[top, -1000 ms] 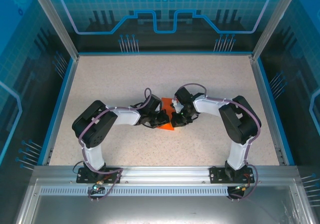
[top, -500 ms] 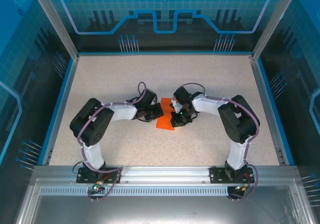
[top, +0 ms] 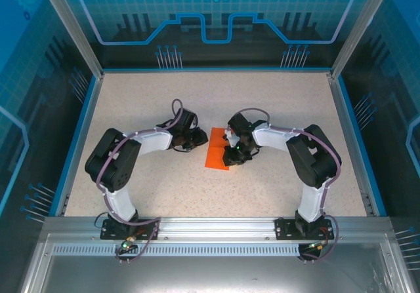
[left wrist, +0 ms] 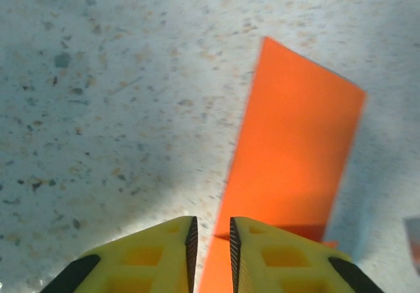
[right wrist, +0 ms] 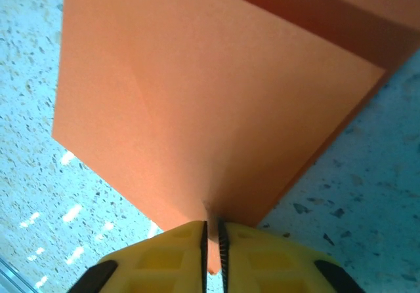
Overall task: Fold a paper plane with a square sheet of paper (pick it up from the middle)
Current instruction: Fold the triangle a second time at the center of the table, then turn over the paper at the center of the table.
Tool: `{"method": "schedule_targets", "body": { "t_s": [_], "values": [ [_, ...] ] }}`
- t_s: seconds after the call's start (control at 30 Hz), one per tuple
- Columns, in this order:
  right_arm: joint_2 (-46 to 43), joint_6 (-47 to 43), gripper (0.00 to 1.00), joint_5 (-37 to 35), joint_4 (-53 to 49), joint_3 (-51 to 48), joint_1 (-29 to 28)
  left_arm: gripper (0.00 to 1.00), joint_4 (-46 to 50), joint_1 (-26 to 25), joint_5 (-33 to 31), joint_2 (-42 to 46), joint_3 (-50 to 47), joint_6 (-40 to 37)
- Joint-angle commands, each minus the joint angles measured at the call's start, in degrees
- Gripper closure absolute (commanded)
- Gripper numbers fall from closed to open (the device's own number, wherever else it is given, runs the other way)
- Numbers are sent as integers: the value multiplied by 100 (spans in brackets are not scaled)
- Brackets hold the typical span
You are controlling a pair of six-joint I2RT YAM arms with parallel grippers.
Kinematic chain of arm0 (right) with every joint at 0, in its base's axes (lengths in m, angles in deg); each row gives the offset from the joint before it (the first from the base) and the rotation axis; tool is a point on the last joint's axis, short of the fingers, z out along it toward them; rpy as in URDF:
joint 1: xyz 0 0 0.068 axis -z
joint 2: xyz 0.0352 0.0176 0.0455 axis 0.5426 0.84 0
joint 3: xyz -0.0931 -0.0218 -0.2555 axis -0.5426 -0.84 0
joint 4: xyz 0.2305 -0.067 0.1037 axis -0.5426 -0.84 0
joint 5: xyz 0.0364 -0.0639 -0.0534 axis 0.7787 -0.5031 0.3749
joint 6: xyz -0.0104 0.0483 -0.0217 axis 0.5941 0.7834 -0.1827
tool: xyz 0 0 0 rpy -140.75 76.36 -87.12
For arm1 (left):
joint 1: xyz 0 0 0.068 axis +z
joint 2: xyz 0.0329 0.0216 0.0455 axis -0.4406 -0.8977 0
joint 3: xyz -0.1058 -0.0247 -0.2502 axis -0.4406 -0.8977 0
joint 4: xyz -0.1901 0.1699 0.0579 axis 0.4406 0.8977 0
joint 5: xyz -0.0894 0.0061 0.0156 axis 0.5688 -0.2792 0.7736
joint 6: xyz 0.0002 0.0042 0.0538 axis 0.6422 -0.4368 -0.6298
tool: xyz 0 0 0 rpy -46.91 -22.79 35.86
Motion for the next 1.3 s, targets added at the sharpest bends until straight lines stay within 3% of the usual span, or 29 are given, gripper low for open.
{"method": "schedule_targets", "body": {
  "t_s": [0.0,0.17,0.37,0.57,0.87,1.27],
  "values": [
    [-431,208,77,183,222,300,-3,65,21,-19,66,580,-123,133],
    [-933,373,64,235,546,283,265,47,-49,-107,-44,1211,-616,531],
    [-1346,375,38,171,997,-138,846,23,77,-154,-324,1883,-1137,753],
    [-898,-277,32,622,846,19,1043,1,-14,-173,-458,2216,-1480,734],
    [-3,-827,40,1164,523,413,858,1,-348,-236,-42,2101,-1571,857],
    [335,-747,81,1165,634,436,918,2,-1220,-441,788,1325,-1469,1278]
  ]
}}
